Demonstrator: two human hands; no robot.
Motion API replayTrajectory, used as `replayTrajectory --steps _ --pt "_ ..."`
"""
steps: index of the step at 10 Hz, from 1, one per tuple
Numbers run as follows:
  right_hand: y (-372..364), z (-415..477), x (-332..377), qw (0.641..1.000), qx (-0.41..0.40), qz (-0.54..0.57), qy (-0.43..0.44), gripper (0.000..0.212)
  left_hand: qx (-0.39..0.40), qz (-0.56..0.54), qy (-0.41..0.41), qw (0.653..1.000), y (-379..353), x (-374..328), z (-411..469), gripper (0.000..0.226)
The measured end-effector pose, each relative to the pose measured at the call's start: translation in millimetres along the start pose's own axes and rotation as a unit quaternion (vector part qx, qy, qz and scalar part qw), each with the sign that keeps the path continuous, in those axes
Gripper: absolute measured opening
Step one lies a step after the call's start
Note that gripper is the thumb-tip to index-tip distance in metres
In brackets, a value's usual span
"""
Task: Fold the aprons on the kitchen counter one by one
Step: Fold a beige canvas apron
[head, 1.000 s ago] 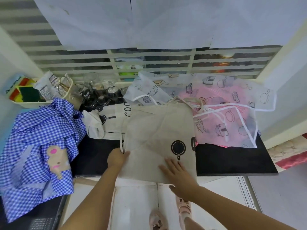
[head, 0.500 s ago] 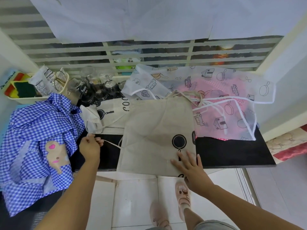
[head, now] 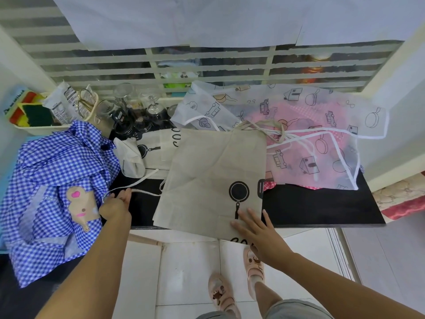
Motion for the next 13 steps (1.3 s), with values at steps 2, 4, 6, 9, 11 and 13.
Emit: replayTrajectory --steps 2,4,6,9,11,13 --pt "4 8 -1 0.999 0.04 0.019 -0.007 0.076 -0.074 0.222 -0.062 0.97 -8 10 -31 0.082" --pt "4 21 15 0.992 0.089 0.044 -0.072 0.061 -0.019 0.431 -0.244 0.869 -1 53 -67 0.04" --pt "8 23 22 0.988 0.101 0.065 -0.096 0.055 0.139 0.563 -0.214 0.786 0 67 -58 0.027" --pt "7 23 19 0.994 0.077 0.041 -0.06 0.105 0.157 0.569 -0.203 0.782 -5 48 -40 0.018" --pt "7 20 7 0.996 0.088 0.013 -0.022 0.123 0.148 0.609 -0.173 0.759 -9 41 -35 0.015" --pt "29 20 -5 0.995 0.058 0.08 0.019 0.098 0.246 0.641 -0.397 0.609 -15 55 -59 0.046"
Point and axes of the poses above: each hand's wrist, its own z-axis towards the middle knuckle, its own y-axis out of the back of the hand, x = y × z, the point moved 1 cm from there along z, towards the middle knuckle, and after that the axes turned 9 degrees about x, right-handed, at the moved point
